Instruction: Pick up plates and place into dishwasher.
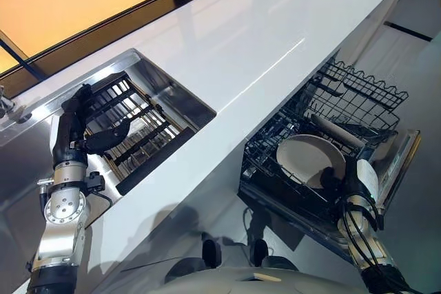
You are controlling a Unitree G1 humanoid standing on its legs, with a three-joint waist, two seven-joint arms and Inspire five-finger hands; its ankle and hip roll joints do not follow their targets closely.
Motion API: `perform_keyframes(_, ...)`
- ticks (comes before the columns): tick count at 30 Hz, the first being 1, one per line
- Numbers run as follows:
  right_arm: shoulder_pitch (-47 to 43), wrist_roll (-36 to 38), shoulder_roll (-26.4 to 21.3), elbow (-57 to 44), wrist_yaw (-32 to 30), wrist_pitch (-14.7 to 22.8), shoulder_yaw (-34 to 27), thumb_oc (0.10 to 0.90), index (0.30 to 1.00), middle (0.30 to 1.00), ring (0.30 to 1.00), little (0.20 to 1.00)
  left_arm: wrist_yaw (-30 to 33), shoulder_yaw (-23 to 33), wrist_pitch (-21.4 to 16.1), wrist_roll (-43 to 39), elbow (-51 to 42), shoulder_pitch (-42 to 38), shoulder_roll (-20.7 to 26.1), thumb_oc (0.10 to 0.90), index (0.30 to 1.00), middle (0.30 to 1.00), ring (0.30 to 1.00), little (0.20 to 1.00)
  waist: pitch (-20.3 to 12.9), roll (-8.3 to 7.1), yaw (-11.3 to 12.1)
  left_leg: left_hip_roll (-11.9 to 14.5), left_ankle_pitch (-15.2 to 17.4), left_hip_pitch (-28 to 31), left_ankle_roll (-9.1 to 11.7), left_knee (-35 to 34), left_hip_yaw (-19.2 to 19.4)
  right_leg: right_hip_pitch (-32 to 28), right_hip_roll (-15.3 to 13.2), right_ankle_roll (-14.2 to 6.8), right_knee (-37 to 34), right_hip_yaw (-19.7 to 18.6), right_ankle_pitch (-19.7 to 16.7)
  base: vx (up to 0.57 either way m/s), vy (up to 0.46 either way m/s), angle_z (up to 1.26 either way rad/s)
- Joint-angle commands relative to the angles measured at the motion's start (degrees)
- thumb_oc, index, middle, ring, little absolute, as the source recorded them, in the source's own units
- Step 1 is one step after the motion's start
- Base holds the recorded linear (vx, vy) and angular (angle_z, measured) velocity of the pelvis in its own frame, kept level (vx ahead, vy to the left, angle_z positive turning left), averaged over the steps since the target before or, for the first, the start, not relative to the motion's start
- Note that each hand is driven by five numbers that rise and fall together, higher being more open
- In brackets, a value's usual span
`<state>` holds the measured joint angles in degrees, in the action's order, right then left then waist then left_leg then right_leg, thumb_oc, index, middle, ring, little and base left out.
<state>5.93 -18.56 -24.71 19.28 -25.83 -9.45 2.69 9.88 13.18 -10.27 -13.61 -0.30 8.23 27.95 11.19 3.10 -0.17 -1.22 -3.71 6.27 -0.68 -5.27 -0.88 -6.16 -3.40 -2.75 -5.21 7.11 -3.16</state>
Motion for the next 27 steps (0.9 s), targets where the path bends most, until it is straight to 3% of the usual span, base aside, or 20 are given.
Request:
perform_keyframes(1, -8.4, -5.3, -4.9, -3.9, -2.7, 1.1, 0.7, 0.1, 0.3, 0.3, 0.3, 0.2, 2.6, 0.9, -6.6, -1.9, -2.3, -4.2, 4.3, 0.8, 0.9, 0.9, 0.9, 0.9, -0.1, 0.93, 0.6, -3.5, 7.2, 1.3, -2.2, 1.0, 1.8, 2.7, 3.0, -1.1, 9.1, 2.1, 8.8, 0.0, 0.007, 0.04)
perform_keyframes(6, -9.0, -8.4, -5.3, -5.3, -1.4, 1.1, 3.5, 0.1, 0.3, 0.3, 0.3, 0.2, 2.2, 0.4, -6.6, -2.1, -3.0, -3.6, 4.3, 0.8, 0.9, 0.9, 0.9, 0.9, 0.3, 0.87, 1.0, -3.5, 7.2, 0.9, -2.4, 1.5, 1.7, 3.1, 2.9, -1.2, 9.6, 2.2, 8.9, 0.0, 0.001, 0.06)
perform_keyframes(7, -9.1, -8.4, -5.4, -5.8, -1.2, 1.8, 3.8, 0.358, 0.521, 0.521, 0.521, 0.458, 2.0, 0.3, -6.6, -2.2, -3.2, -3.5, 4.3, 0.8, 0.9, 0.9, 0.9, 0.9, 0.4, 0.85, 1.1, -3.5, 7.2, 0.8, -2.4, 1.6, 1.7, 3.1, 2.9, -1.2, 9.6, 2.2, 8.9, 0.0, -0.005, 0.04)
perform_keyframes(8, -9.3, -7.6, -5.7, -6.8, -0.8, 3.6, 4.2, 0.707, 0.82, 0.82, 0.82, 0.807, 1.8, 0.2, -6.5, -2.0, -3.3, -3.5, 4.2, 0.8, 0.9, 0.9, 0.9, 0.9, 0.5, 0.84, 1.2, -3.5, 7.1, 0.7, -2.5, 1.7, 1.6, 3.2, 2.9, -1.2, 9.7, 2.3, 8.8, 0.0, -0.008, 0.03)
perform_keyframes(9, -9.4, -6.1, -6.0, -8.2, -0.7, 6.2, 4.3, 0.8, 0.9, 0.9, 0.9, 0.9, 1.6, 0.2, -6.6, -1.9, -3.4, -3.3, 4.1, 0.8, 0.9, 0.9, 0.9, 0.9, 0.6, 0.79, 1.2, -3.5, 7.1, 0.7, -2.5, 1.7, 1.5, 3.2, 2.9, -1.3, 9.7, 2.3, 8.8, 0.0, -0.012, 0.03)
perform_keyframes(13, -9.5, 11.4, -4.9, -15.3, 0.0, 18.4, 2.1, 0.8, 0.9, 0.9, 0.9, 0.9, 0.5, 0.0, -8.6, -1.3, -1.7, -3.0, 3.5, 0.8, 0.9, 0.9, 0.9, 0.9, 0.8, 0.76, 1.1, -3.3, 7.1, 0.6, -2.5, 1.9, 1.7, 3.4, 2.9, -1.3, 9.8, 2.2, 8.8, 0.0, 0.0, 0.0)
perform_keyframes(14, -9.0, 17.7, -3.7, -16.9, 0.8, 23.0, 0.5, 0.8, 0.9, 0.9, 0.9, 0.9, 0.1, 0.0, -9.1, -1.1, -1.4, -2.8, 3.2, 0.8, 0.9, 0.9, 0.9, 0.9, 0.8, 0.79, 0.9, -3.3, 7.2, 0.5, -2.5, 1.9, 1.8, 3.5, 3.0, -1.3, 9.8, 2.1, 8.8, 0.0, 0.0, 0.0)
perform_keyframes(17, -8.2, 24.5, -1.5, -19.9, 1.0, 29.6, -3.1, 0.8, 0.9, 0.9, 0.9, 0.9, -0.3, 0.5, -9.7, -1.1, -1.0, -2.3, 3.0, 0.8, 0.9, 0.9, 0.9, 0.9, 0.8, 0.97, 0.4, -3.3, 7.3, 0.5, -2.7, 1.8, 1.9, 3.6, 3.1, -1.4, 9.7, 1.8, 8.8, 0.0, 0.0, 0.0)
perform_keyframes(27, -3.5, 31.3, 1.7, -24.9, -6.0, 37.9, -14.3, 0.8, 0.9, 0.9, 0.9, 0.9, -1.4, 2.7, -9.3, -2.6, -1.7, 0.0, 3.6, 0.8, 0.9, 0.9, 0.9, 0.9, 0.6, 0.67, -1.5, -3.3, 7.8, 0.9, -2.9, 2.1, 3.6, 3.6, 3.6, -1.5, 9.6, 0.8, 8.9, 0.0, -0.009, -0.03)
